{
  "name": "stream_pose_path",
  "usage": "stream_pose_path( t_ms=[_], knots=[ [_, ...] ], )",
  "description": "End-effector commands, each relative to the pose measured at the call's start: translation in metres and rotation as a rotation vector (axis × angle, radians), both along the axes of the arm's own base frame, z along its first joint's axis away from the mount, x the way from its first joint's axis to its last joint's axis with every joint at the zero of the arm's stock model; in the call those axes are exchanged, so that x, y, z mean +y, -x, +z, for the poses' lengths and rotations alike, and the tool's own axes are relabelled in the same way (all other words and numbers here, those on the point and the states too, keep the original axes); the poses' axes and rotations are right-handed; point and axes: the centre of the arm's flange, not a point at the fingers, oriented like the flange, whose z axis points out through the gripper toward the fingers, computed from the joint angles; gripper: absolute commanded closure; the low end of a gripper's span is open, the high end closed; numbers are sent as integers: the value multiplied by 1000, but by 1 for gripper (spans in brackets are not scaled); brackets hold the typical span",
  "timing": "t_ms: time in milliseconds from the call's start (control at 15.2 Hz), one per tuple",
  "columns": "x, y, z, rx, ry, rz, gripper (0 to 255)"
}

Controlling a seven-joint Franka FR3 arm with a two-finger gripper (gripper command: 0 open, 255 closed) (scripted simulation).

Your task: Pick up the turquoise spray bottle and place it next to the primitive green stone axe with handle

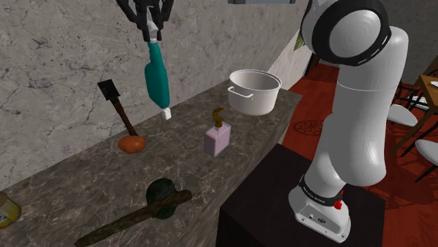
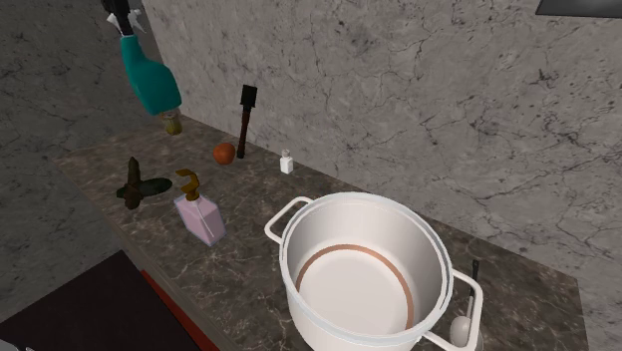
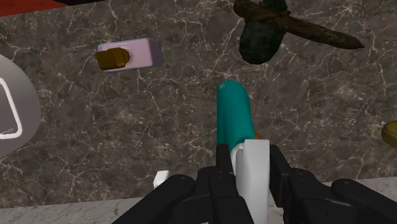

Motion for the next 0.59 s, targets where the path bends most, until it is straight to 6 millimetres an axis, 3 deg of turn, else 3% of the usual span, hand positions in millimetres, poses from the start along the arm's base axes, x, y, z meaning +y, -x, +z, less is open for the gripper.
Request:
stream_pose_path(
  t_ms=[0, 528],
  knots=[
    [1, 0, -11, -1, 0, -1, 255],
    [1, 0, -53, -1, 0, -1, 255]
  ],
)
